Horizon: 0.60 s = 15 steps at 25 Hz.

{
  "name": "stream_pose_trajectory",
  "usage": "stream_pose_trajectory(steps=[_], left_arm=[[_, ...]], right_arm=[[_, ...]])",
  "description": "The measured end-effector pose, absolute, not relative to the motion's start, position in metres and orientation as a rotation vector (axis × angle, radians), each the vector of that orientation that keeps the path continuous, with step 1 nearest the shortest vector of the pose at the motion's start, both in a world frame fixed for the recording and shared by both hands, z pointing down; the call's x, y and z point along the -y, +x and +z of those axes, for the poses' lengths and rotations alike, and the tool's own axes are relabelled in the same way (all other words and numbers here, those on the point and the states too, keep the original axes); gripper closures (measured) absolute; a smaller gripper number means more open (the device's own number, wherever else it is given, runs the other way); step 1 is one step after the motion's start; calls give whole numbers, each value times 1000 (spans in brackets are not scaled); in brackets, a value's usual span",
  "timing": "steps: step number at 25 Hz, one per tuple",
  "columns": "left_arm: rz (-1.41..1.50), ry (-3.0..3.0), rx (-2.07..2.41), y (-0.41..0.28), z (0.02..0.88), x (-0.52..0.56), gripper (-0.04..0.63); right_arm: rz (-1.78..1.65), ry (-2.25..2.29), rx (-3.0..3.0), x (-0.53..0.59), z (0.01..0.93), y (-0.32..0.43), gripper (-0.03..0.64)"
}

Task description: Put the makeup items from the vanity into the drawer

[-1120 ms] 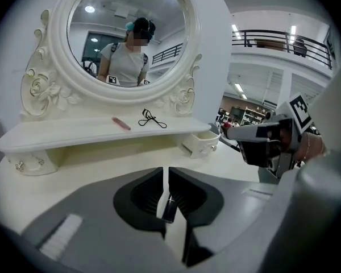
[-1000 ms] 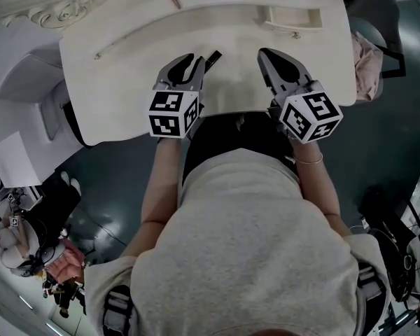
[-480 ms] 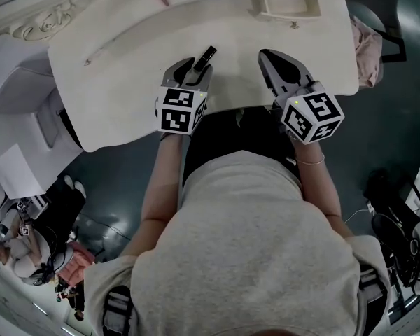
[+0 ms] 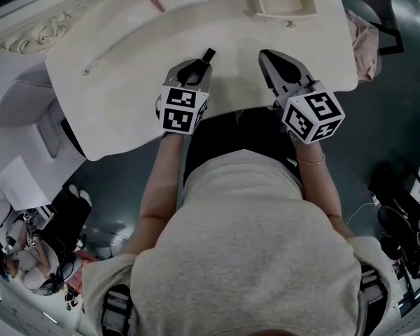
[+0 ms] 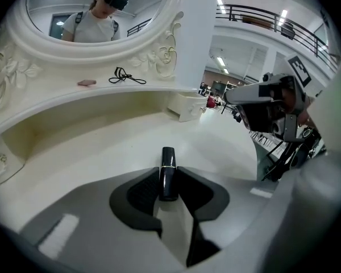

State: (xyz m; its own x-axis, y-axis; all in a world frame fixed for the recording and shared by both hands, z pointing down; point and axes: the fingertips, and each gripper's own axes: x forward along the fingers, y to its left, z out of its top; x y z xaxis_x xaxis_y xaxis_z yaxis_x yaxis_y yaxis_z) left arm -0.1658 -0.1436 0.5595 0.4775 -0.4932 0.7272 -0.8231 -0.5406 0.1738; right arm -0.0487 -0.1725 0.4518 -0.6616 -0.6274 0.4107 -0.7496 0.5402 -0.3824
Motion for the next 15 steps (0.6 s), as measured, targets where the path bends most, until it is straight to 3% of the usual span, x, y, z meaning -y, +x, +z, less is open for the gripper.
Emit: stream_pose_trajectory(steps=[15], left_arm=[[742, 2415, 1115, -140, 501, 186, 492]], right_arm=[[757, 1267, 2572, 188, 433, -23, 609]])
